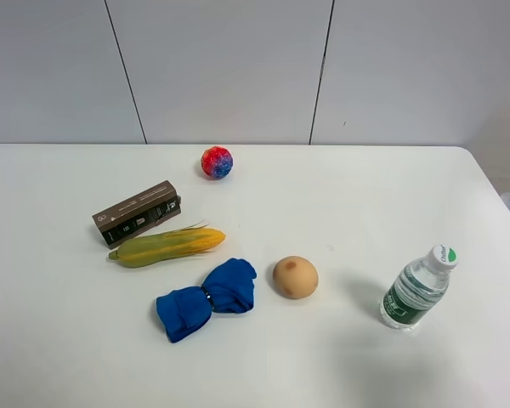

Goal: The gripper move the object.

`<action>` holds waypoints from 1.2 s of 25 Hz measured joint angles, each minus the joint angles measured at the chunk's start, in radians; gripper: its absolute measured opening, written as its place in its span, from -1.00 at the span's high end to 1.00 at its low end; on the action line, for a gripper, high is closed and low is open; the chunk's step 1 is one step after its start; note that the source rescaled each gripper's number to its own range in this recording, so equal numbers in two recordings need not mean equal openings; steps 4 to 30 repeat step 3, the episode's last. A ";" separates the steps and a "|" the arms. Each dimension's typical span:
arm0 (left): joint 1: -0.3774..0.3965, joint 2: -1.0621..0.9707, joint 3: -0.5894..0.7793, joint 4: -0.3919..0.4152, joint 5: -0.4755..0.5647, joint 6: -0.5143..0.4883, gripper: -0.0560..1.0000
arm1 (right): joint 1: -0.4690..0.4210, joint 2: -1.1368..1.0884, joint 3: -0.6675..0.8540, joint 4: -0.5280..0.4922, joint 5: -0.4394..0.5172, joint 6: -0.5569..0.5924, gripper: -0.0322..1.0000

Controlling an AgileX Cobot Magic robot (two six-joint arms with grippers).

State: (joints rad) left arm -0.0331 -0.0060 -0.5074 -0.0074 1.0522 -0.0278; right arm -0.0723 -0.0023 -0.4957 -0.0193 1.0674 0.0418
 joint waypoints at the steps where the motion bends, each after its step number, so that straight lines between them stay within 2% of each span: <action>1: 0.000 0.000 0.000 0.000 0.000 0.000 -1.00 | 0.000 0.000 0.000 0.000 0.000 0.000 -0.99; 30: 0.000 0.000 0.000 0.000 0.000 0.000 -1.00 | 0.000 0.000 0.000 0.000 0.000 0.000 -0.99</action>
